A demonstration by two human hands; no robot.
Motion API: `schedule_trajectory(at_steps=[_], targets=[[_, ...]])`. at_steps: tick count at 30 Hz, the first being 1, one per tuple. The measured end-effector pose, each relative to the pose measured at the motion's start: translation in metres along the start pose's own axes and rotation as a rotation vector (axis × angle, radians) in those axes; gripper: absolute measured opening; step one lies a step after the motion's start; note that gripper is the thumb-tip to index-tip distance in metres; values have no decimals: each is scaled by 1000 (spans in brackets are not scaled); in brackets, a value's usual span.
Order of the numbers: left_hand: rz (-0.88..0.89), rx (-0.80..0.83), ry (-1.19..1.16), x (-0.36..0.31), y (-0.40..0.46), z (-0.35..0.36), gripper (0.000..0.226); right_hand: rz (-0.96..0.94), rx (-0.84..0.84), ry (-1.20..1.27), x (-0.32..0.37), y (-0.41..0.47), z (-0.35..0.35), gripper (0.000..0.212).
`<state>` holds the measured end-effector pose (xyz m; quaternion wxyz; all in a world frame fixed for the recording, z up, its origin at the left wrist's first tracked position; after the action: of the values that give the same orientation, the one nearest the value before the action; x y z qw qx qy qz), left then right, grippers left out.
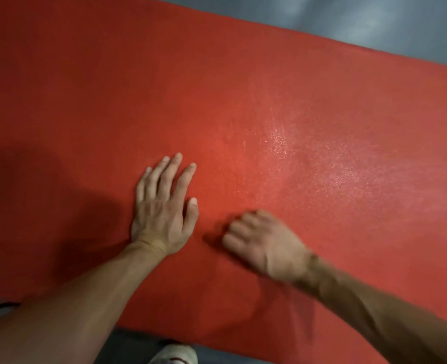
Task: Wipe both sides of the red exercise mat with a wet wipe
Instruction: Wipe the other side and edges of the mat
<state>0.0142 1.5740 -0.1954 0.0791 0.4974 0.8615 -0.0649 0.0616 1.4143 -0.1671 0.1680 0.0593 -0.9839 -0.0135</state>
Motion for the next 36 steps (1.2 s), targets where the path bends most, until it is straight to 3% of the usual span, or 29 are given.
schedule_trajectory(at_steps=[2,4,6,8,12,14,16,19,21,23,27,29,30,34,36], targets=[[-1,3,-6,1,0,0,66,219,-127,-94,-74,11,-25,7],[-1,6,-8,0,0,0,67,600,-247,-224,-163,1,-65,18],[-4,13,-8,1,1,0,67,894,-361,-167,-203,-17,-83,23],[-6,24,-4,2,1,0,68,836,-373,-92,-179,-2,-76,20],[9,20,5,1,1,0,67,231,-112,31,-41,51,-17,8],[8,21,7,2,2,1,67,134,-72,9,-40,55,-13,10],[4,33,7,3,2,2,68,330,-171,-49,-100,50,-35,13],[2,42,14,2,1,2,68,850,-355,-235,-208,6,-86,21],[-1,41,16,3,2,2,68,1067,-448,-210,-228,-12,-93,25],[-1,43,20,3,3,2,69,961,-437,-188,-199,20,-77,19],[11,33,32,2,1,1,67,274,-219,-110,-85,110,-26,4],[12,38,26,2,2,3,67,190,-215,-133,-102,109,-34,6],[10,41,21,2,2,3,67,287,-252,-177,-134,96,-46,8],[10,44,25,2,3,3,67,1030,-352,-268,-270,1,-99,25],[11,51,26,3,3,3,68,1151,-439,-264,-271,-2,-101,27]])
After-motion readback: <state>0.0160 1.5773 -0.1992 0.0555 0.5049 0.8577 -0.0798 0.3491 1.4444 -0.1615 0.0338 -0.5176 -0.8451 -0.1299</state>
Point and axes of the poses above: each hand's wrist, its own y-axis towards the middle knuckle, its own z-axis out of the palm, x = y × z, the point moved 8 cm from there along y, towards the middle knuckle, and after that the axes turned 7 degrees about -z, right-handed, at the moved point
